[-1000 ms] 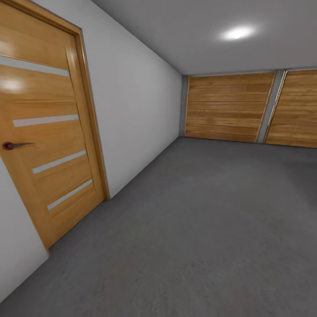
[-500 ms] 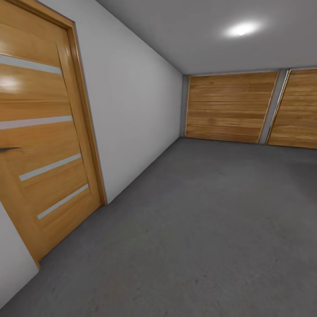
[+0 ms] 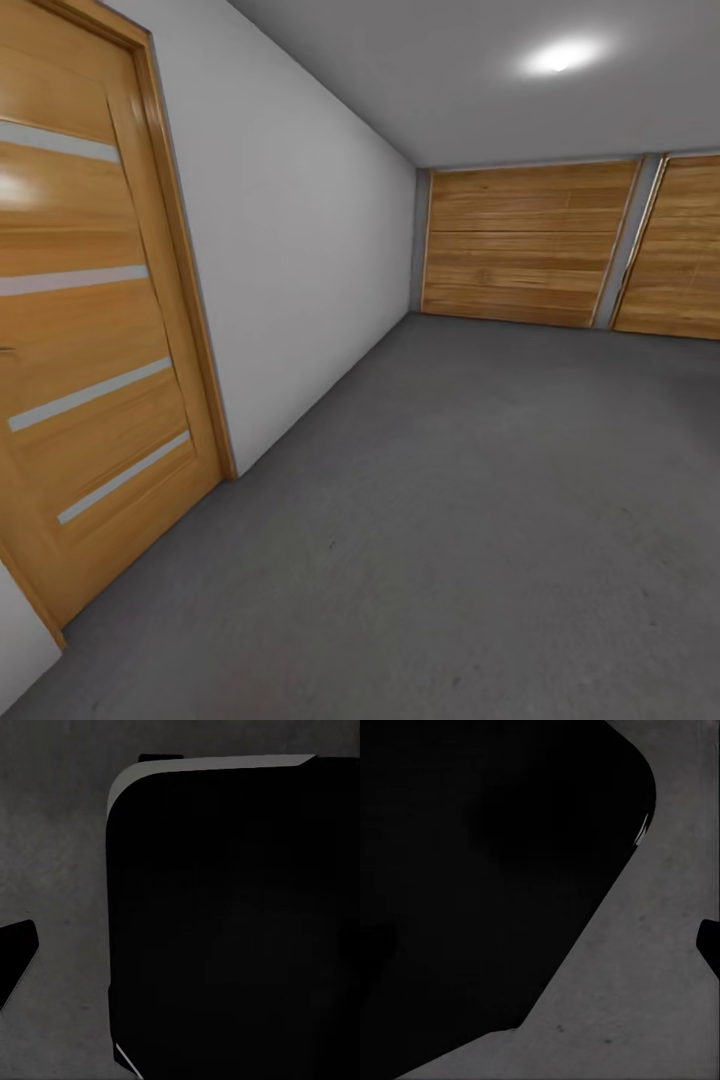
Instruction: Move the two storage containers from the living room to the garage. In the garage, place one container on the floor and stack the other container on top of it (either order is fine).
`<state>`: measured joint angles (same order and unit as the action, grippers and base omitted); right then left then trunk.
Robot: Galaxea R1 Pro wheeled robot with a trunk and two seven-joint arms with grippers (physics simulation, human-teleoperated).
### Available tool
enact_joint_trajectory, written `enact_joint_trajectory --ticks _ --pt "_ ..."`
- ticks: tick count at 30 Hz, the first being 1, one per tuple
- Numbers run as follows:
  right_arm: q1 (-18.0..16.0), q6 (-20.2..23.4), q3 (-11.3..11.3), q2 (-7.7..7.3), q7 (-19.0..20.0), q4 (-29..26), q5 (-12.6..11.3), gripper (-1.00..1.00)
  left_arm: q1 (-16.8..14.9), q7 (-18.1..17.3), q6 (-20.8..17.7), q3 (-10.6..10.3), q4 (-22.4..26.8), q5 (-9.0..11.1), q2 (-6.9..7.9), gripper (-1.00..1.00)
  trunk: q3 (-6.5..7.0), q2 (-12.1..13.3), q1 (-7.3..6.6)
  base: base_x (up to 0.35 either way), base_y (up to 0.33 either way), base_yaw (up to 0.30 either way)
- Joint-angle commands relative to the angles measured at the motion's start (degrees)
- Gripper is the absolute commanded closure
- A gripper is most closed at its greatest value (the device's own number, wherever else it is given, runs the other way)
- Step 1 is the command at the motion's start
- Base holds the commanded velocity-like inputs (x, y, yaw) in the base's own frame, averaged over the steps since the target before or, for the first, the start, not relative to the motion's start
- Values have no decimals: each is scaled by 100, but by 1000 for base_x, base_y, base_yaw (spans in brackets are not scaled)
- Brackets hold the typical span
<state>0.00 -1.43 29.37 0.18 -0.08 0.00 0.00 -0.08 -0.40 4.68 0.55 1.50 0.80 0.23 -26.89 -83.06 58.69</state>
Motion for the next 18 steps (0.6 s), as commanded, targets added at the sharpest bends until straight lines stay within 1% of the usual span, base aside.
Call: enact_joint_trajectory --ticks 1,13,18 --pt "0 -15 7 0 -1 0 0 -100 -1 -4 15 2 0 8 2 -100 -4 -2 3 321 0 0" --pt "0 -15 7 10 -1 0 -20 -100 -1 -4 15 6 0 8 -5 -100 -4 -2 3 321 0 0" --pt "0 -15 7 57 -1 0 -12 -100 -1 -4 15 8 0 8 1 -100 -4 -2 3 320 0 0"
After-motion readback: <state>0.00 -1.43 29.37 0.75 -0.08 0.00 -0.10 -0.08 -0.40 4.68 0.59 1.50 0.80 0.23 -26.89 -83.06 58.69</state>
